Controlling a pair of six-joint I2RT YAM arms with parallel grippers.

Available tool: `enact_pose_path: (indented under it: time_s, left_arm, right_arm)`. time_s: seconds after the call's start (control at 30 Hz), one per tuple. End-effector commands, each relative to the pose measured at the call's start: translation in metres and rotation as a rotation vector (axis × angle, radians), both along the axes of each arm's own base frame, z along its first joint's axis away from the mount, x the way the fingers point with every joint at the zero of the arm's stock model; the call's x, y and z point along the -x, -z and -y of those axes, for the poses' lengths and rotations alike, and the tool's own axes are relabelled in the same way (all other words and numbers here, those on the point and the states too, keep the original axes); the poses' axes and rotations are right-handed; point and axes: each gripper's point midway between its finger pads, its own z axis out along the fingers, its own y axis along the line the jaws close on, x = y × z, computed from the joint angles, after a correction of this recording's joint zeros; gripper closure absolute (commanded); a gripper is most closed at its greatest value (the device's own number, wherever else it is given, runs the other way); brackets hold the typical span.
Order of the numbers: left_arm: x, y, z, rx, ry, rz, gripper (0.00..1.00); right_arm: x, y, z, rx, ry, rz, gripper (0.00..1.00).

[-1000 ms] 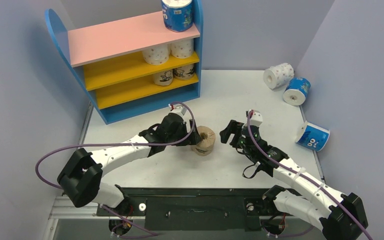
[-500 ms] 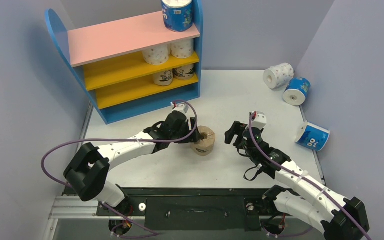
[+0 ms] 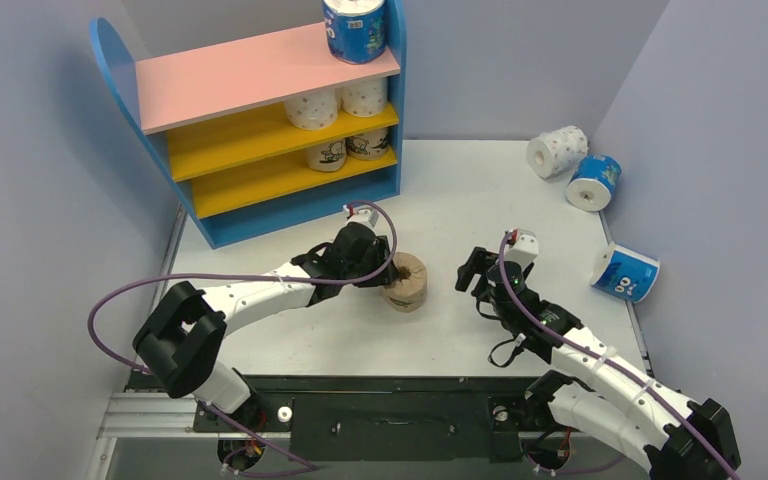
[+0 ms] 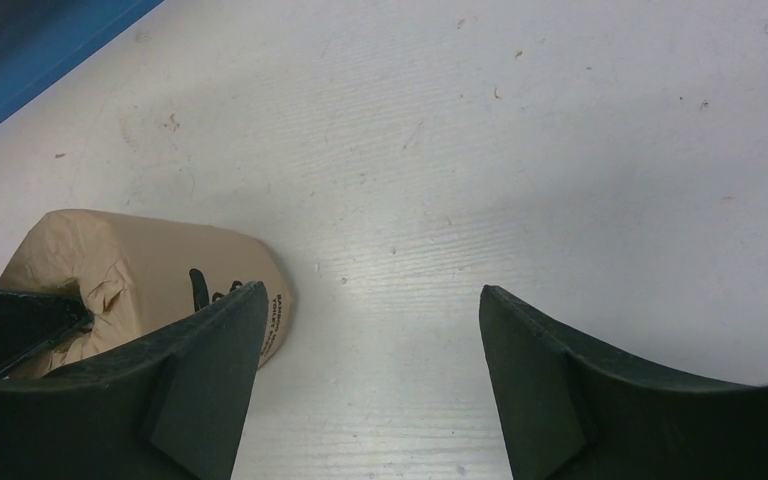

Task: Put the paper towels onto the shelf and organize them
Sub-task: Pick up the paper towel from the center of the board.

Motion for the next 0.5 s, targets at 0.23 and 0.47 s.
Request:
enact_pose_path:
  time_s: [0.23,0.47]
  left_arm:
    - [-0.008,-0.049,-0.002,0.089,-0.04,0.112,0.7]
    - [-0.007,-0.073,-0.029,0.075,-0.109,0.148,0.72]
  right_arm:
    - [-0.01,-0.011,0.008,0.014,0.062,0.061,0.29]
    - [-0.016,-0.026,-0.009,-0.021,-0.003,0.087,0.31]
